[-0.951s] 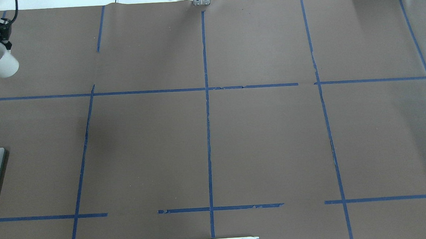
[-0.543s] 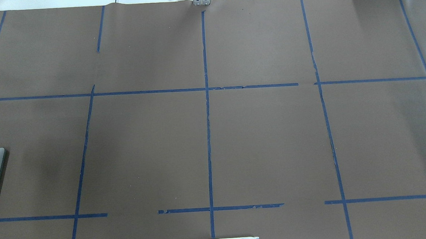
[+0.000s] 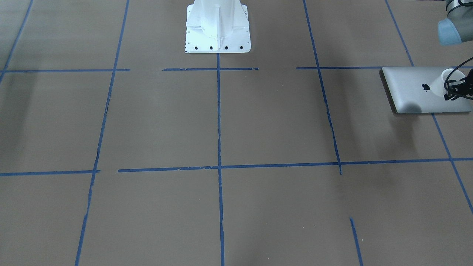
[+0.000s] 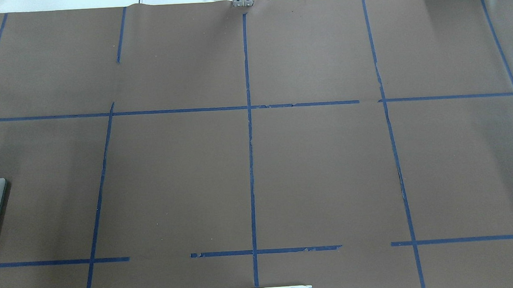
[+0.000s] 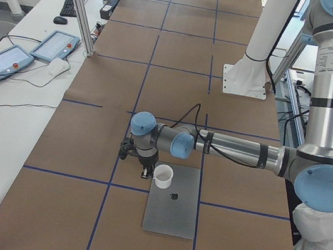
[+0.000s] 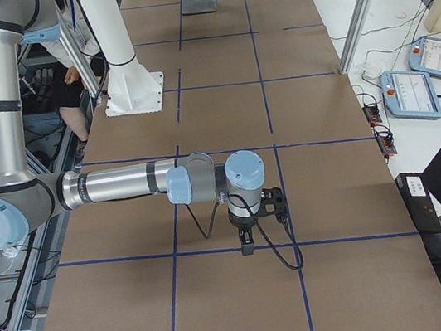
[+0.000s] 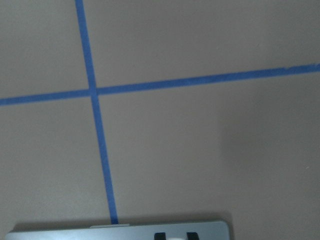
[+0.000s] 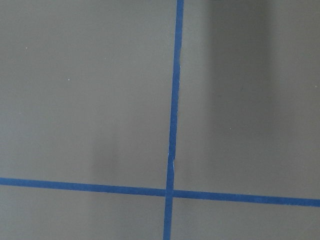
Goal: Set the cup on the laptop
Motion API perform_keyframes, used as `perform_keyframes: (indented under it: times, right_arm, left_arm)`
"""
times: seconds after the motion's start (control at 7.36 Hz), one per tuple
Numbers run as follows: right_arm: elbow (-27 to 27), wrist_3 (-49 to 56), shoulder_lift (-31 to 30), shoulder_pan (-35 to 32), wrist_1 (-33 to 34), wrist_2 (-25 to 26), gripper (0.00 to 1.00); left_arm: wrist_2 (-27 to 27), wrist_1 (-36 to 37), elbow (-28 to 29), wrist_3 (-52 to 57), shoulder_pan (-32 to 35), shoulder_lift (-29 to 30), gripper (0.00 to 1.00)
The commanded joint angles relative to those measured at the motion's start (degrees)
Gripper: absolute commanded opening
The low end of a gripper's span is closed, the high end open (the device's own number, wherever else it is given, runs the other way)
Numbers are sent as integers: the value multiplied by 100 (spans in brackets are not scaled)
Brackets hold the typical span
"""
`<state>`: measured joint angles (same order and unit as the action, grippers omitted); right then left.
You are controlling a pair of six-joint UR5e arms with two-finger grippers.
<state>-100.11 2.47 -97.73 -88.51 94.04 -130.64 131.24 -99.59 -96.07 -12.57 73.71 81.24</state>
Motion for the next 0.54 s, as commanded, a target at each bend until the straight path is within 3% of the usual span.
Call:
perform_keyframes:
  times: [0.0,0.41]
  right_arm:
    - [0,-1,0,0,0,-5,100]
    - [0,-1,0,0,0,-5,100]
  left_arm:
    - [69,-1486,542,-770,-32,-362,0]
    - [86,-1766,721,-949,-146,-398,0]
